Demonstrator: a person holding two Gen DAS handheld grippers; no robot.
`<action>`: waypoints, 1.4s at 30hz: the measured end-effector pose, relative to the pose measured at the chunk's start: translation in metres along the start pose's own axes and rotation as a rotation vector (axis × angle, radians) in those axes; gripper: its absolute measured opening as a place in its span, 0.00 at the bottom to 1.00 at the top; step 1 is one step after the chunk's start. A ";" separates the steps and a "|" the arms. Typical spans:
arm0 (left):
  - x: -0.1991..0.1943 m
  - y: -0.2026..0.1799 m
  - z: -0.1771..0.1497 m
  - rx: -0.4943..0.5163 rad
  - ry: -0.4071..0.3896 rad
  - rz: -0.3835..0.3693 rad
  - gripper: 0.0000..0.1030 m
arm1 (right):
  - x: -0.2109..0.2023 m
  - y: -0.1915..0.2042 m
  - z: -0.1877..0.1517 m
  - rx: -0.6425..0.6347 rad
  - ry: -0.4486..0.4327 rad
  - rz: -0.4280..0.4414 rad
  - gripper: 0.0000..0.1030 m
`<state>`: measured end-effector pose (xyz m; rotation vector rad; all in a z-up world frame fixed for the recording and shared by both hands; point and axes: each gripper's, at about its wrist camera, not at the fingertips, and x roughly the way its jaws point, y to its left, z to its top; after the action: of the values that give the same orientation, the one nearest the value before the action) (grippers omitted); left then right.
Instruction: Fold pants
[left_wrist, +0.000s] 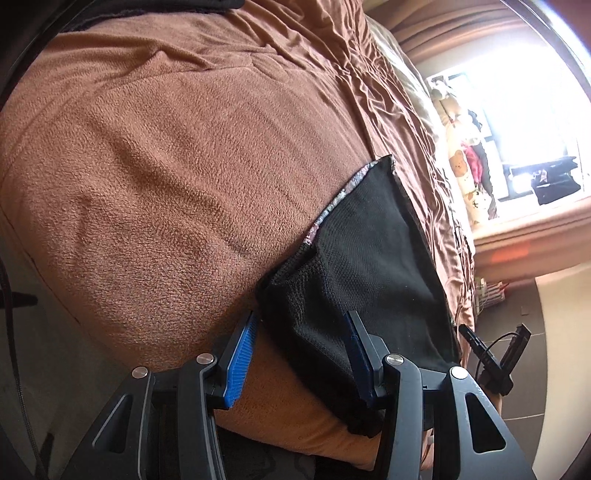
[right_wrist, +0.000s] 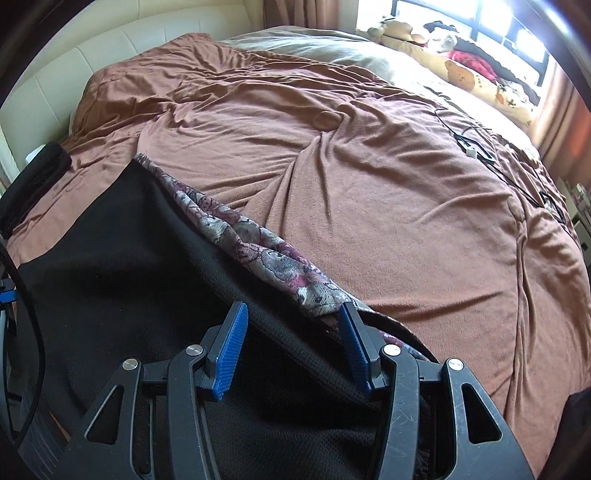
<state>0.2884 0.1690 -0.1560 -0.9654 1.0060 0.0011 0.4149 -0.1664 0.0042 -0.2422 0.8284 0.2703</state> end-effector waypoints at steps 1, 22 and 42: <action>0.001 0.000 0.000 -0.009 -0.004 0.001 0.49 | 0.003 -0.001 0.002 -0.002 0.004 0.008 0.48; 0.017 -0.004 0.007 -0.025 -0.035 0.056 0.30 | 0.079 0.044 0.040 -0.291 0.078 0.070 0.48; 0.012 0.003 0.001 -0.036 -0.038 0.034 0.10 | 0.125 0.045 0.082 -0.222 0.172 -0.047 0.09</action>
<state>0.2951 0.1665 -0.1666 -0.9774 0.9905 0.0656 0.5370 -0.0804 -0.0406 -0.4976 0.9617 0.3000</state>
